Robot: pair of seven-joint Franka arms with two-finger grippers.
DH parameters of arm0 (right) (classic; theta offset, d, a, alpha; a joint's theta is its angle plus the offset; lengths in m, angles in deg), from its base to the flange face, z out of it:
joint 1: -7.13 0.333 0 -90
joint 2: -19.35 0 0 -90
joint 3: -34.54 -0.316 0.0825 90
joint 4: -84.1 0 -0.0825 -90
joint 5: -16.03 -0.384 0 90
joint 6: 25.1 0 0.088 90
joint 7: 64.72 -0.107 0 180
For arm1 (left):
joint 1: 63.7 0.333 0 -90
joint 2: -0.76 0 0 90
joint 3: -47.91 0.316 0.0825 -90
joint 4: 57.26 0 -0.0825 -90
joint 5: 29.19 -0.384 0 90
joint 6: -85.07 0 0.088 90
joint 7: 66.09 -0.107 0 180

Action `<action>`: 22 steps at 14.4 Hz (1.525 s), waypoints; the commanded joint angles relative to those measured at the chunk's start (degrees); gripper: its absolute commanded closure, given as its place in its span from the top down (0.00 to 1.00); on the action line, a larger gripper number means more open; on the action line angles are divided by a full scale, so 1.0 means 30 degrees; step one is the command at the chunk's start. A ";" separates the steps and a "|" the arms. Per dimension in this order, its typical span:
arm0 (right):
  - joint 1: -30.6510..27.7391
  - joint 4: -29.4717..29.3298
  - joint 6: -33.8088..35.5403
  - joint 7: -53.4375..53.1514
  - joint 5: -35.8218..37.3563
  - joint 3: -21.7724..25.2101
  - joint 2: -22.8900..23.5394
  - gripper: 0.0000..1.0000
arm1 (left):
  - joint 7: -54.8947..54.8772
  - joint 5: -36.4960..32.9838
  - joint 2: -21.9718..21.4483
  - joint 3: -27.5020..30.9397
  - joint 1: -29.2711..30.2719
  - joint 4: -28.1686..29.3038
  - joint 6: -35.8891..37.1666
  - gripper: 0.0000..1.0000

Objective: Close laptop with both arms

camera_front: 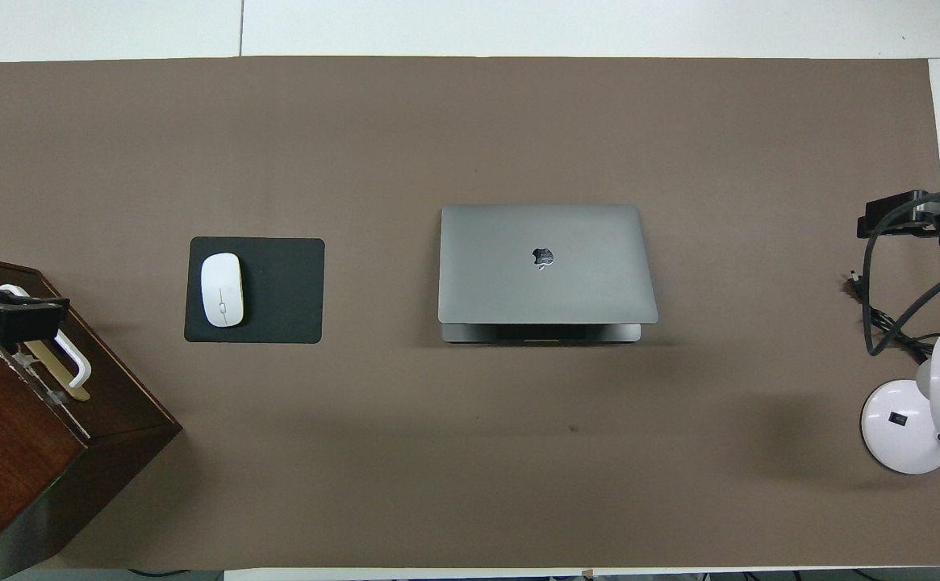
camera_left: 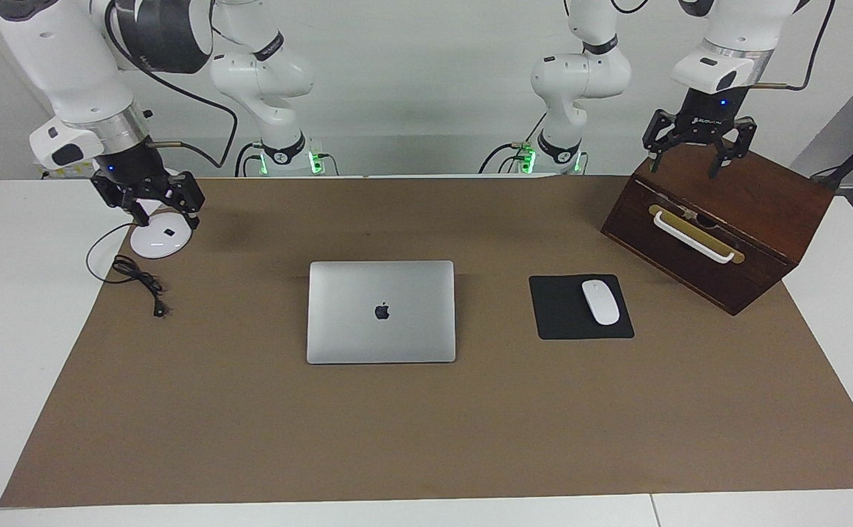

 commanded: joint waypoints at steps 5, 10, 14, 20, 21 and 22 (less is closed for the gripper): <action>-0.0269 0.0540 -0.0518 0.0294 -0.0077 -0.0223 -0.0424 0.90 | 0.0344 -0.0410 -0.0284 -0.0046 0.0000 0.0067 0.0097 1.00; -0.0327 0.0159 -0.0548 0.0648 -0.0077 -0.0223 -0.0248 0.96 | 0.0344 -0.0410 -0.0284 -0.0046 0.0000 0.0067 0.0097 1.00; -0.0444 0.0188 -0.0548 0.0648 -0.0077 -0.0223 -0.0248 1.00 | 0.0344 -0.0410 -0.0284 -0.0046 0.0000 0.0038 0.0097 1.00; -0.0532 0.0188 -0.0548 0.0618 -0.0077 -0.0194 -0.0248 1.00 | 0.0344 -0.0410 -0.0284 -0.0046 0.0000 0.0038 0.0097 1.00; -0.0532 0.0188 -0.0548 0.0618 -0.0077 -0.0223 -0.0248 1.00 | 0.0344 -0.0410 -0.0255 -0.0046 0.0000 0.0038 0.0097 1.00; -0.0503 0.0188 -0.0548 0.0589 -0.0077 -0.0194 -0.0248 1.00 | 0.0344 -0.0410 -0.0284 -0.0046 0.0000 0.0038 0.0097 1.00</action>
